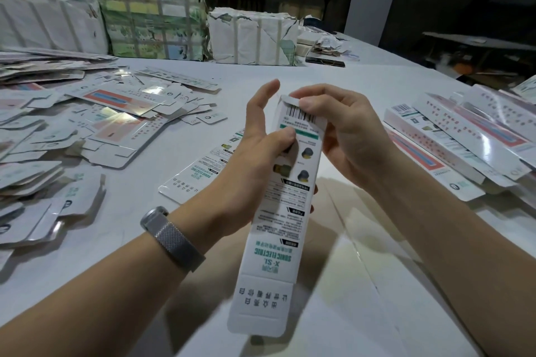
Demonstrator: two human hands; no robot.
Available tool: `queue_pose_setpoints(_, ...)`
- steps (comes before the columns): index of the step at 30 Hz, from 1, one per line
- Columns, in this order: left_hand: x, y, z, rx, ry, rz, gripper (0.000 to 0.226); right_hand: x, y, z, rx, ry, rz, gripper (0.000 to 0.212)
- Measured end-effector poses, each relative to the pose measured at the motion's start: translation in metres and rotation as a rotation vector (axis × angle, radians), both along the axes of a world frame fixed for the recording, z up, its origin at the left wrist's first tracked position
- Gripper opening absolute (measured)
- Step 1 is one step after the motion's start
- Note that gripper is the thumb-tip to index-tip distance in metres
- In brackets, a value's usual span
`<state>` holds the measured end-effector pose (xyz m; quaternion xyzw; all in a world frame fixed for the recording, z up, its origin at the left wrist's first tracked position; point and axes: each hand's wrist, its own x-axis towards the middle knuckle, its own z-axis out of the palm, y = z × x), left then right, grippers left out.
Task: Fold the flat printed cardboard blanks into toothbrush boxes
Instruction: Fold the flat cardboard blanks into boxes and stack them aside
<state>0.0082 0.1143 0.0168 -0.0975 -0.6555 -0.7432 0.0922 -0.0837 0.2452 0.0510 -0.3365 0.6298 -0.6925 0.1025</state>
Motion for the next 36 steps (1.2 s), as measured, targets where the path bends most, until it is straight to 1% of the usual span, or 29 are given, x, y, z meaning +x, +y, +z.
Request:
queue_pose_setpoints(7,0.004,0.000,0.004,0.032,0.000,-0.067,0.059,-0.003,0.000,0.000,-0.074,0.052,-0.079,0.023)
queue_pose_setpoints(10,0.006,0.000,0.005,0.022,0.004,-0.074,0.059,-0.005,0.004,0.002,-0.054,0.059,-0.053,0.021)
queue_pose_setpoints(15,0.006,0.000,0.007,0.018,-0.003,-0.065,0.048,-0.008,0.007,0.004,-0.043,0.045,0.050,0.013)
queue_pose_setpoints(17,0.007,-0.002,0.008,0.042,-0.008,-0.074,0.044,-0.009,0.008,0.005,-0.035,0.059,0.077,0.016)
queue_pose_setpoints(20,0.007,-0.004,0.011,0.126,-0.020,-0.090,0.040,-0.010,0.009,0.003,0.000,0.116,0.092,0.031)
queue_pose_setpoints(22,0.008,-0.006,0.012,0.162,-0.022,-0.084,0.038,-0.009,0.008,0.001,0.007,0.147,0.078,0.031)
queue_pose_setpoints(26,0.009,-0.005,0.012,0.142,-0.015,-0.065,0.033,-0.006,0.005,0.000,0.000,0.203,0.053,0.030)
queue_pose_setpoints(28,0.006,-0.003,0.014,0.117,0.021,-0.031,0.034,-0.003,0.003,0.000,-0.026,0.170,0.062,0.033)
queue_pose_setpoints(29,0.006,-0.002,0.015,0.101,0.040,0.003,0.035,-0.001,0.001,-0.001,-0.038,0.119,0.074,0.034)
queue_pose_setpoints(32,0.005,0.000,0.017,0.090,0.100,0.089,0.035,0.003,-0.006,-0.005,-0.114,-0.135,0.158,0.045)
queue_pose_setpoints(33,0.004,0.001,0.019,0.054,0.145,0.122,0.035,0.003,-0.008,-0.005,-0.158,-0.195,0.178,0.049)
queue_pose_setpoints(34,0.002,0.002,0.019,-0.022,0.205,0.194,0.036,0.005,-0.010,-0.005,-0.181,-0.212,0.185,0.052)
queue_pose_setpoints(35,0.000,0.002,0.019,-0.116,0.275,0.286,0.039,0.006,-0.010,-0.005,-0.156,-0.175,0.164,0.054)
queue_pose_setpoints(36,0.003,0.000,0.015,-0.169,0.351,0.335,0.044,0.008,-0.011,-0.005,-0.080,-0.085,0.122,0.057)
